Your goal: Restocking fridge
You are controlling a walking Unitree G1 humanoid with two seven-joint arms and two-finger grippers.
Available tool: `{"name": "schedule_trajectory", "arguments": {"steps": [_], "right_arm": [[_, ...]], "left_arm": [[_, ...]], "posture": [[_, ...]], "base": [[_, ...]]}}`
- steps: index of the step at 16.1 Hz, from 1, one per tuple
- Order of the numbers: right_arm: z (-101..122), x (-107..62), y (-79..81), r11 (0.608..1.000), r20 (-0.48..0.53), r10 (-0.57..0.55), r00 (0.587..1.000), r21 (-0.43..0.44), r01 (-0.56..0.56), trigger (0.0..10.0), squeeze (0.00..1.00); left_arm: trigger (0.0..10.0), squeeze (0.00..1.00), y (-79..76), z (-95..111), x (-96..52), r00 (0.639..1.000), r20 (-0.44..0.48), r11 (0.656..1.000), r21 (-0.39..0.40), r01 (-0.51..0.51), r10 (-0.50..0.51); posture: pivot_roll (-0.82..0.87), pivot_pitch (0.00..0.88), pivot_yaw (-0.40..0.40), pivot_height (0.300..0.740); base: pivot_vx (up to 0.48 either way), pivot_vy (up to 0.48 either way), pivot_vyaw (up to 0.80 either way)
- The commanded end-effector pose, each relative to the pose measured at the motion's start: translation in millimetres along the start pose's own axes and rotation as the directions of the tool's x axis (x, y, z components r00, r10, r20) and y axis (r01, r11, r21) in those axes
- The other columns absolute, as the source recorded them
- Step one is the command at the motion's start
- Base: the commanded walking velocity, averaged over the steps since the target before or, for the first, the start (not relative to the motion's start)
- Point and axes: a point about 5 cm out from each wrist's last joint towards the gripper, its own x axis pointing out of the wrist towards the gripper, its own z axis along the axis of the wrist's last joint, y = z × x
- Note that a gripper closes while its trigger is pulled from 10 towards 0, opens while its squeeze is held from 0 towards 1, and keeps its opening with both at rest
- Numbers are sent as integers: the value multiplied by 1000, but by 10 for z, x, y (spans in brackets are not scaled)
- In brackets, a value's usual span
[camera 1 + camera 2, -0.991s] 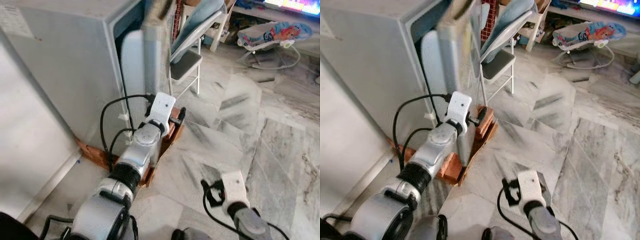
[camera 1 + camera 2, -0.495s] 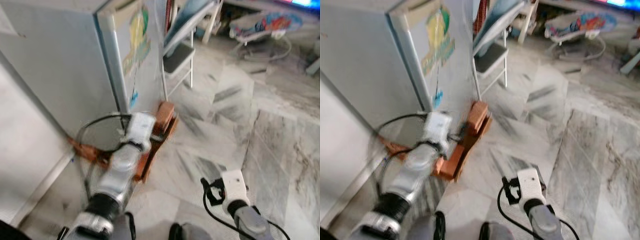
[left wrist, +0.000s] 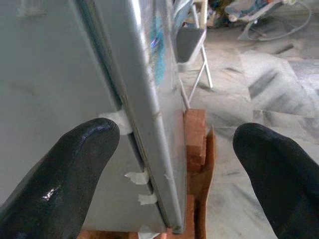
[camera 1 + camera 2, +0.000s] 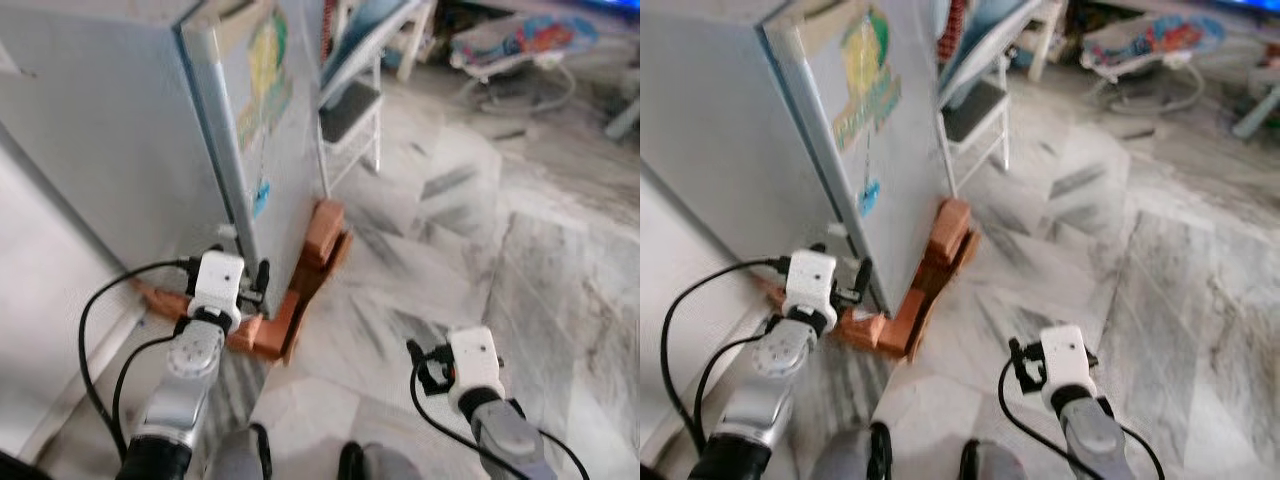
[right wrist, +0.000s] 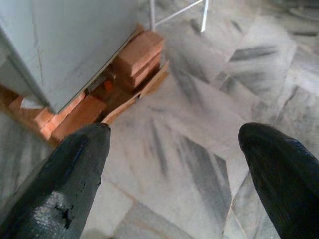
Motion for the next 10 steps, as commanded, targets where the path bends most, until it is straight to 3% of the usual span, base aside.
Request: {"name": "schedule_trajectory", "arguments": {"steps": [1, 4, 6, 8, 10], "right_arm": [[95, -35, -120, 997, 63, -77, 995, 25, 76, 10000, 0], [238, -89, -224, 982, 147, -178, 973, 84, 167, 10000, 0], [208, -99, -171, 984, 140, -170, 976, 84, 159, 10000, 0], [210, -72, -136, 986, 140, -155, 978, 87, 144, 10000, 0], [236, -47, -130, 986, 142, -155, 978, 91, 143, 10000, 0]], "left_arm": [[10000, 0, 22, -21, -78, 1000, -8, 1000, 11, -26, 26], [10000, 0, 236, -127, -297, 991, -29, 990, 48, -132, 133], [10000, 0, 381, -165, -326, 978, -39, 977, 60, -204, 207], [10000, 0, 424, -152, -297, 974, -40, 975, 33, -221, 223], [10000, 0, 441, -97, -169, 974, -26, 974, -1, -225, 225]], "posture": [[78, 135, -47, 740], [89, 135, -47, 740], [98, 139, -44, 740], [103, 136, -45, 740], [89, 146, -54, 740]], "base": [[0, 0, -800], [0, 0, -800], [0, 0, -800], [0, 0, -775], [0, 0, 0]]}}
